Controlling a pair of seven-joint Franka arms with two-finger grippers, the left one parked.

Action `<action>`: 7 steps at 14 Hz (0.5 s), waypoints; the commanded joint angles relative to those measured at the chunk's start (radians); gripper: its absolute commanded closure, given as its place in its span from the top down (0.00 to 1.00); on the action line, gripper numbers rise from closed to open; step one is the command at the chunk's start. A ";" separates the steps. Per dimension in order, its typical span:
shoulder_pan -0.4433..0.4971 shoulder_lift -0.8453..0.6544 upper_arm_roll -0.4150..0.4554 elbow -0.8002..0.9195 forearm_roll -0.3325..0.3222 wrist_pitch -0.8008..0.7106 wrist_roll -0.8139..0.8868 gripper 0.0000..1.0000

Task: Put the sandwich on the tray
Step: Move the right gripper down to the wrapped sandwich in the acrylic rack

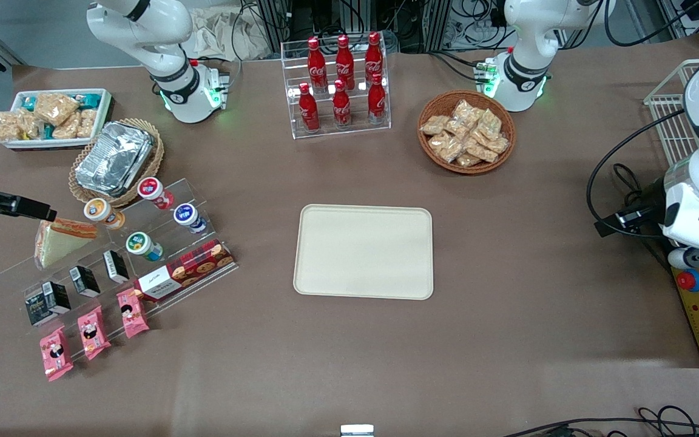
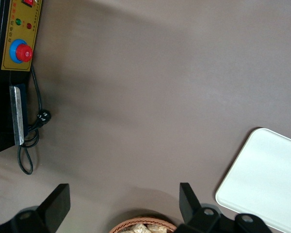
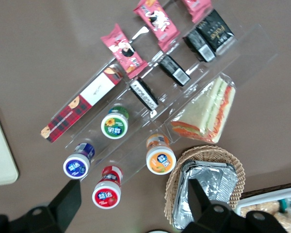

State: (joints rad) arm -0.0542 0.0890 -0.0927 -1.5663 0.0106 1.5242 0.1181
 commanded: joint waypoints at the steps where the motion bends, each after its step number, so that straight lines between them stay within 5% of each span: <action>1: 0.001 -0.161 -0.007 -0.271 -0.001 0.144 0.048 0.98; 7: -0.003 -0.120 -0.076 -0.299 -0.027 0.165 0.032 0.98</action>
State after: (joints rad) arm -0.0560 -0.0266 -0.1671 -1.8482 0.0078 1.6709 0.1495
